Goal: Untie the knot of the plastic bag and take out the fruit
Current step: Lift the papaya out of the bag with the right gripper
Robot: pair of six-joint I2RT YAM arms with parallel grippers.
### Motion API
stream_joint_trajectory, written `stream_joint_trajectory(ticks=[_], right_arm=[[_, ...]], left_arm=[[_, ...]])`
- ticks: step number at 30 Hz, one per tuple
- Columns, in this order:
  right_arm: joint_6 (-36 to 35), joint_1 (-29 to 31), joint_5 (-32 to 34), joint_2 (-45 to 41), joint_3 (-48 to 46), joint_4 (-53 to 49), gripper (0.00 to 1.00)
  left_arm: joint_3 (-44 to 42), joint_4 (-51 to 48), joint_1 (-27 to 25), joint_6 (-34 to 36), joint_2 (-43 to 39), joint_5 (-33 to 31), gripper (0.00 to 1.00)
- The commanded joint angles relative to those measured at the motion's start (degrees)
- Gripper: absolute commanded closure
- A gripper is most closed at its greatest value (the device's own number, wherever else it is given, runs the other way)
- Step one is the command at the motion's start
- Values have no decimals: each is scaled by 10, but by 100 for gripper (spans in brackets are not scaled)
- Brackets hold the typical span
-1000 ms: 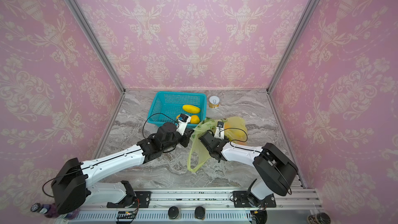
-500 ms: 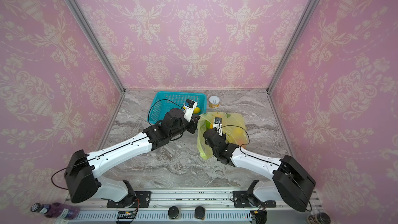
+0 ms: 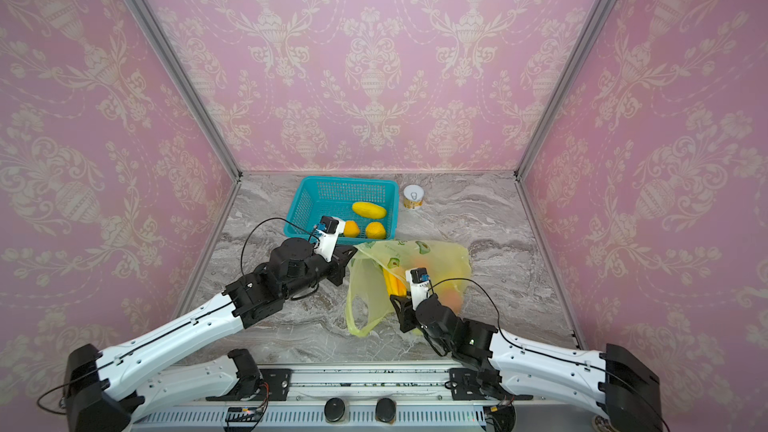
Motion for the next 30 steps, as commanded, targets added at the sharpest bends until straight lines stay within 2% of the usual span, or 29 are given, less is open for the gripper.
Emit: stream_joint_trajectory(ticks=[1,5,9,12,18,19,21,23,25,28,30], right_arm=[[33,13,-49,-43,-17,3,100],[30,21,-90,-92,-29,5,100],[17,24,-130,-125,-38,39,100],[10,24,-139,-133,-32,43,100],[-45,25,-233,-137,19,63,100],[-48,24,-221,-142,34,55,98],[-55,24,-150,-139,77,3,100],[-67,21,-58,-106,139,-61,100],[-67,6,-4,-53,203,-105,100],[-53,-43,19,53,292,-146,100],[-41,-91,-10,123,333,-142,100]], left_arm=[[-59,16,3,-17,-11,-7,100],[-90,21,4,-21,-17,-11,100],[-111,35,3,-30,-3,-55,100],[-116,49,3,-29,15,-61,100],[-131,71,3,-25,28,-82,100],[-133,72,3,-25,24,-86,100],[-137,74,3,-23,15,-87,100],[-139,82,3,-20,8,-75,100],[-141,94,3,-12,7,-62,100],[-147,113,3,1,9,-63,100],[-154,127,3,14,10,-75,100]])
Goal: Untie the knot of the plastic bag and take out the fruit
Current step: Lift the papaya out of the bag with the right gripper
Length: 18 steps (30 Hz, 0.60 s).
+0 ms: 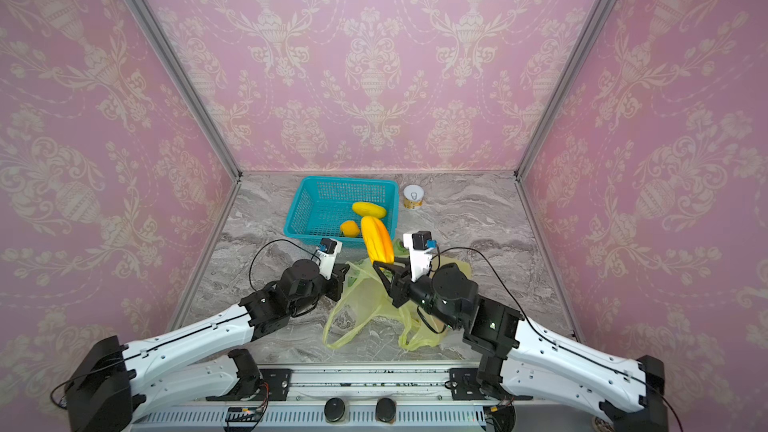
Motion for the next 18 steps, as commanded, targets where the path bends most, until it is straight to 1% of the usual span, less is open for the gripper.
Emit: stream_joint_trajectory(ticks=[1,4,6,8,14,18], right_arm=[[15,-67,10,110,54,-50,100],[15,-109,-15,217,126,-47,100],[7,-128,-28,297,198,-82,100],[1,-145,-44,390,300,-139,100],[-7,-166,-81,608,518,-245,100],[-15,-175,-126,740,663,-315,100]], left_arm=[[-14,23,3,30,-5,-21,100],[-13,18,3,28,-10,-19,100],[-14,19,3,27,-12,-8,100],[-18,20,3,25,-14,-5,100],[-22,21,3,22,-12,-2,100],[-20,22,3,23,0,-3,100]])
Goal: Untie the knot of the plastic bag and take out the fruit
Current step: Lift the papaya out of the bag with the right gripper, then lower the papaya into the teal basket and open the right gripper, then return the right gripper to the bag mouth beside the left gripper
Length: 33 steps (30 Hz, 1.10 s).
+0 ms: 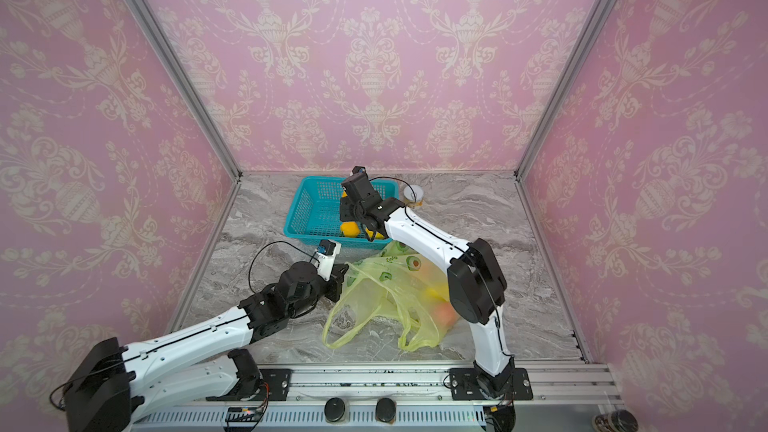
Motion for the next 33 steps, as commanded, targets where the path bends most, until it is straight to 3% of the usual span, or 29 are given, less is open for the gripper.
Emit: stream_joint_trajectory(ticks=[1,4,8,9,13,16,19,25,33], right_arm=[[-15,-4,-43,88,98,-105,100],[-20,-5,-53,147,175,-141,100],[-18,-10,-62,171,203,-148,99],[-17,-11,-63,169,200,-142,91],[-16,-11,-76,130,145,-88,41],[-21,-11,-74,79,98,-68,28],[-27,-8,-52,-6,6,-45,21],[-10,12,21,-264,-300,77,22],[-47,178,208,-514,-543,90,50]], left_arm=[[-5,5,3,12,8,0,100],[-1,4,3,15,5,-2,100],[-5,5,3,13,4,-2,100],[-7,6,3,12,6,-2,100],[-4,2,3,11,11,-6,100],[-3,4,3,12,8,-5,100],[-4,6,3,11,9,-5,100],[-6,6,3,8,21,-7,100],[-1,24,3,-12,56,13,100]])
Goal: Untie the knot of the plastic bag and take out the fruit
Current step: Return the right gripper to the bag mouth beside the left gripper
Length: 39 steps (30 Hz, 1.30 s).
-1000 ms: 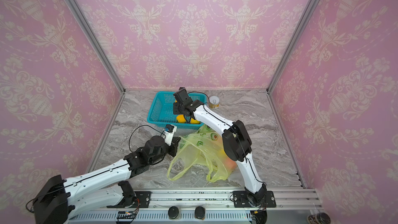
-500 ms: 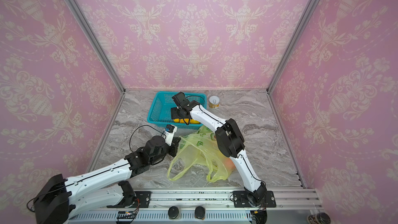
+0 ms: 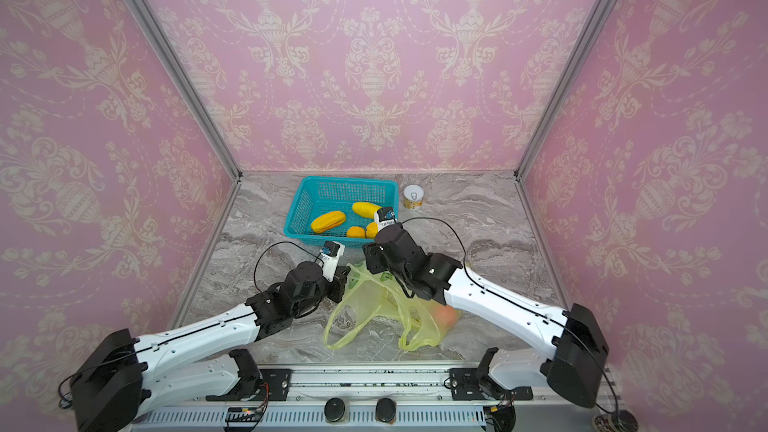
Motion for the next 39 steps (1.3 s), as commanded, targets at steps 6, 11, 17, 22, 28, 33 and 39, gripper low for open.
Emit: stream_joint_trajectory(ticks=[6,11,17,22,28,33,39], right_arm=[[-27,119,93,-43,-97,39,70],[8,139,146,8,-93,24,82],[34,139,145,46,-104,28,81],[107,134,209,99,-91,-35,79],[220,103,272,158,-59,-167,68],[349,100,338,211,-6,-336,47],[436,90,351,259,10,-431,31]], left_arm=[[25,19,3,-19,31,-8,100],[99,-17,3,-42,49,-4,100],[83,-16,3,-68,12,13,100],[70,-10,3,-78,-16,47,100],[56,-25,3,-71,-50,41,100],[56,-32,3,-68,-62,40,100],[52,-31,3,-66,-61,39,100]])
